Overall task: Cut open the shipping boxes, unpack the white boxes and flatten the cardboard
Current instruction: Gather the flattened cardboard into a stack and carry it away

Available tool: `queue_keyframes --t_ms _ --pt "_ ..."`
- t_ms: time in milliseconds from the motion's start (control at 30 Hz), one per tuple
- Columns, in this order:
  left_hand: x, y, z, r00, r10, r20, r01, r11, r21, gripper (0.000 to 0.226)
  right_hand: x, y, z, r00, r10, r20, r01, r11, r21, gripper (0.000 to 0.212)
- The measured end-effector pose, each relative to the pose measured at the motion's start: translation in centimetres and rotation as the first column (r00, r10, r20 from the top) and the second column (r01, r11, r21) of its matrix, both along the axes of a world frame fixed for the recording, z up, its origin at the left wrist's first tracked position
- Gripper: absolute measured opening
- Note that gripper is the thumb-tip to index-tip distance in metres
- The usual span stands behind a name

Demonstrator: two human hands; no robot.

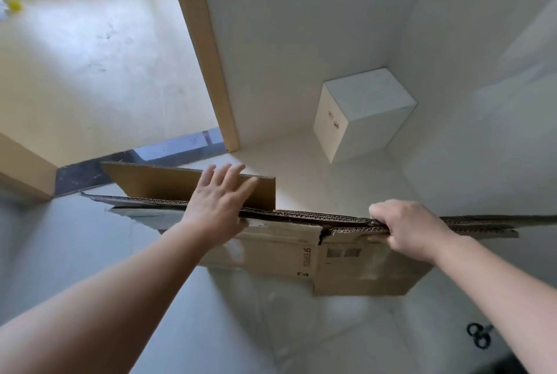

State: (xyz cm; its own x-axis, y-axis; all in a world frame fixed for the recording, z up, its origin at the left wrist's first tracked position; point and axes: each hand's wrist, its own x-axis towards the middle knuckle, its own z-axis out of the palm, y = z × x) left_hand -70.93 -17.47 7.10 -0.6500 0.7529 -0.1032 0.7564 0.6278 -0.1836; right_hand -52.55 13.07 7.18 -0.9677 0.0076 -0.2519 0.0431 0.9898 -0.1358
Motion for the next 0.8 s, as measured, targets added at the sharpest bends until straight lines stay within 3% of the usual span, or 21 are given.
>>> queue_keyframes --t_ms 67,100,133,200,233,300,400,567,800 --pt "-0.5 -0.3 -0.4 0.998 0.048 0.035 -0.045 0.997 -0.069 0.119 1.2 0.1 -0.9 0.998 0.057 -0.024 -0.058 0.998 -0.032 0.043" --pt "-0.8 -0.1 -0.7 0.992 0.079 0.099 -0.07 0.993 -0.093 0.126 2.0 0.0 -1.4 0.993 0.095 -0.074 -0.098 0.995 -0.034 0.05" --pt "-1.0 0.1 -0.9 0.984 0.089 0.152 -0.073 0.991 -0.112 0.122 2.6 -0.2 -1.8 0.988 0.118 -0.103 -0.121 0.992 -0.02 0.057" --pt "-0.6 0.3 -1.2 0.982 0.024 0.187 -0.001 0.992 -0.123 0.078 3.3 -0.3 -2.7 0.989 0.091 -0.117 -0.087 0.995 0.039 0.055" --pt "-0.1 0.3 -1.4 0.983 -0.029 0.18 0.052 0.991 -0.127 0.053 3.4 -0.5 -3.1 0.996 0.038 -0.084 -0.033 0.997 0.063 0.049" --pt "1.3 -0.2 -2.4 0.978 -0.067 0.199 0.09 0.99 -0.111 0.032 3.6 -1.1 -3.9 0.99 -0.13 0.051 0.124 0.987 0.105 0.046" --pt "2.7 -1.3 -4.3 0.956 0.022 0.293 0.015 0.992 -0.126 0.027 3.7 -2.1 -4.8 0.967 -0.19 0.169 0.169 0.977 0.132 0.038" --pt "2.9 -2.2 -5.8 0.965 -0.053 0.256 0.091 0.986 -0.142 0.027 3.9 -2.0 -5.2 0.962 -0.145 0.23 0.093 0.97 0.223 0.028" --pt "1.7 -3.8 0.9 0.97 -0.044 0.238 0.065 0.995 -0.082 0.022 -0.8 -1.3 1.9 0.978 -0.095 0.184 0.04 0.958 0.285 0.029"
